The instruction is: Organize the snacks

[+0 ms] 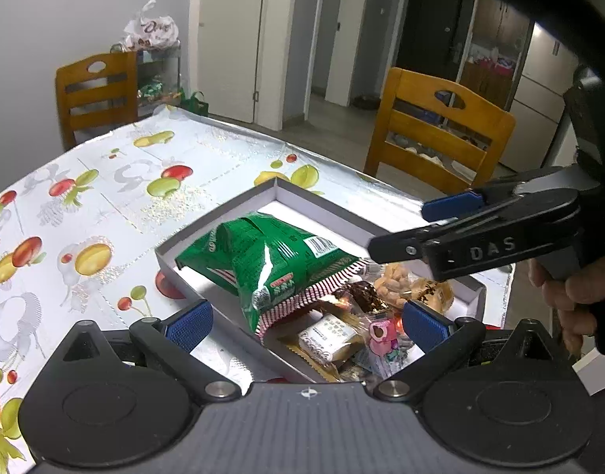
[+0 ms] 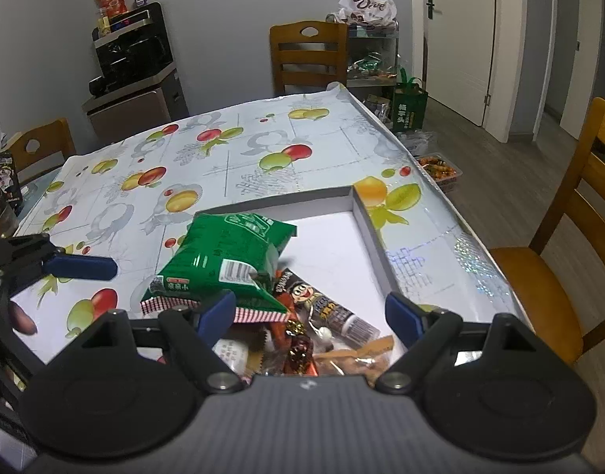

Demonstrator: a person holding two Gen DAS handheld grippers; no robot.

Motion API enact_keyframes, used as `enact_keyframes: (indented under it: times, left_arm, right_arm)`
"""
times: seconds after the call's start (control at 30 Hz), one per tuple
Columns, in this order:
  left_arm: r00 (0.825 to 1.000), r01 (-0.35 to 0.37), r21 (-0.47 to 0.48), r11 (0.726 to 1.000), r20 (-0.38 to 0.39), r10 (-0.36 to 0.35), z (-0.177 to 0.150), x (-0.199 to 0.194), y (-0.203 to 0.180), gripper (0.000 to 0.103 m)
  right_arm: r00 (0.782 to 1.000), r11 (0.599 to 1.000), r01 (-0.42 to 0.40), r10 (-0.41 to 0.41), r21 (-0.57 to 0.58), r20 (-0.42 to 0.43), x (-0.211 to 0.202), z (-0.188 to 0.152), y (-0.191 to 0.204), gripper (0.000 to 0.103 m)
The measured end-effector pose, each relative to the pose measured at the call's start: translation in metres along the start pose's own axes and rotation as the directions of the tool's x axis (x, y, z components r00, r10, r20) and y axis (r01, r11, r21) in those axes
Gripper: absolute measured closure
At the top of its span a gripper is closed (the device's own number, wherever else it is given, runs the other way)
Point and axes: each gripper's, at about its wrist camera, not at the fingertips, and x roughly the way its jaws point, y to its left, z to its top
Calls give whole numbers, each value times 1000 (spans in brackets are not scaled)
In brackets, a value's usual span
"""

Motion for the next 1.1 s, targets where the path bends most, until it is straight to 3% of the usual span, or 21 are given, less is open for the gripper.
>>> enact_keyframes:
  times: [0.37, 1.1]
  left_arm:
    - [998, -57, -24, 998, 21, 57, 1, -8, 5, 0]
    - [997, -72, -28, 997, 24, 73, 5, -5, -1, 0]
  right_arm:
    - [1000, 999, -13, 13, -30, -2, -15, -6, 0, 19]
    - [1000, 1000, -6, 6, -22, -4, -27, -15, -10, 19]
